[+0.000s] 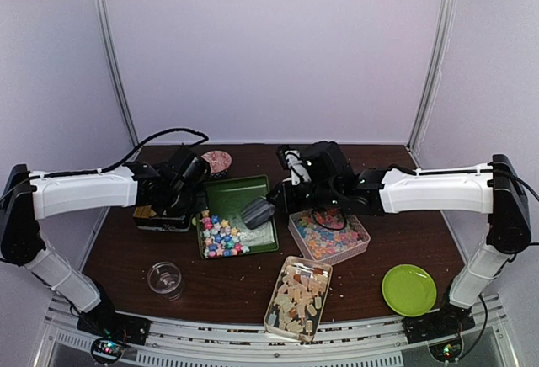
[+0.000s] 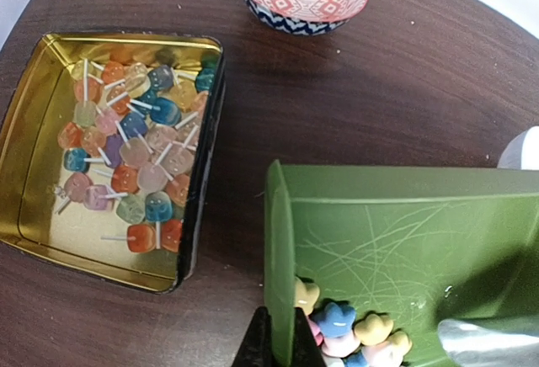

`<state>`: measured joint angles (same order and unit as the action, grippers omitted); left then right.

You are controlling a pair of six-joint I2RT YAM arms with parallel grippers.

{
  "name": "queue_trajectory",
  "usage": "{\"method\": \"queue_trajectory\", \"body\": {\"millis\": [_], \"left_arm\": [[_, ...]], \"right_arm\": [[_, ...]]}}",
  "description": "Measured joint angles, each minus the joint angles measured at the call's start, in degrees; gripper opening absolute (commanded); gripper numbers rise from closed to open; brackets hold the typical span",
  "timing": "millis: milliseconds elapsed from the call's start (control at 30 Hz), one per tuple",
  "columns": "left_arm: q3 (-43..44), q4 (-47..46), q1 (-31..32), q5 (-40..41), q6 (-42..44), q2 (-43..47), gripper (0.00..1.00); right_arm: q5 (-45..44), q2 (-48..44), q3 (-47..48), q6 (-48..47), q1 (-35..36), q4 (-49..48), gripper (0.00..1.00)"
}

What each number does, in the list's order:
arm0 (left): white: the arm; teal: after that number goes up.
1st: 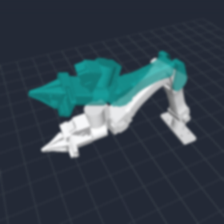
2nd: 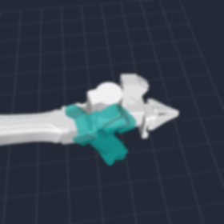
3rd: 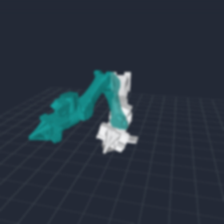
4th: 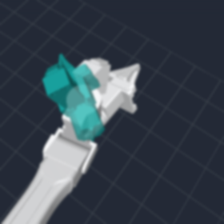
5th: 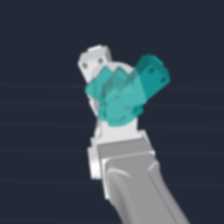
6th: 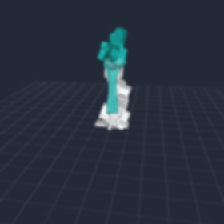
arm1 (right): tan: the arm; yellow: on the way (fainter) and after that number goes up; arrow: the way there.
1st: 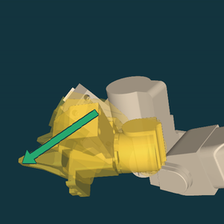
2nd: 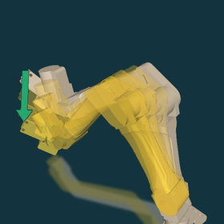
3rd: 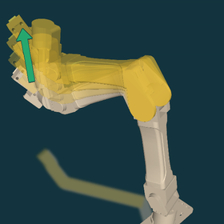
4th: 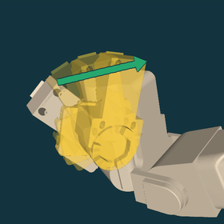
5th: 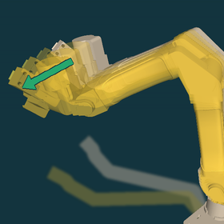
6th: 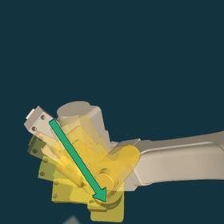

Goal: Pack the candies

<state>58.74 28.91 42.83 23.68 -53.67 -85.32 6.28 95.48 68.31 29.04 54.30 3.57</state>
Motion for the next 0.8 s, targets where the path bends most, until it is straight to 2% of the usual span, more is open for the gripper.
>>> {"method": "queue_trajectory", "body": {"millis": [167, 433, 800], "left_arm": [[6.86, 5.79, 0.00, -2.36, -3.37, -4.68, 0.00], [10.36, 14.03, 0.00, -2.95, -7.61, -7.23, 0.00], [10.01, 16.26, -0.02, -1.31, -11.98, -7.21, 0.00]], "right_arm": [[-0.35, 0.22, -0.42, 1.77, 0.11, 2.69, 0.00], [-0.28, 1.57, -1.66, 6.86, 0.48, 4.83, 0.00], [1.05, 2.36, -1.64, 9.44, 0.48, 6.91, 0.00]]}}
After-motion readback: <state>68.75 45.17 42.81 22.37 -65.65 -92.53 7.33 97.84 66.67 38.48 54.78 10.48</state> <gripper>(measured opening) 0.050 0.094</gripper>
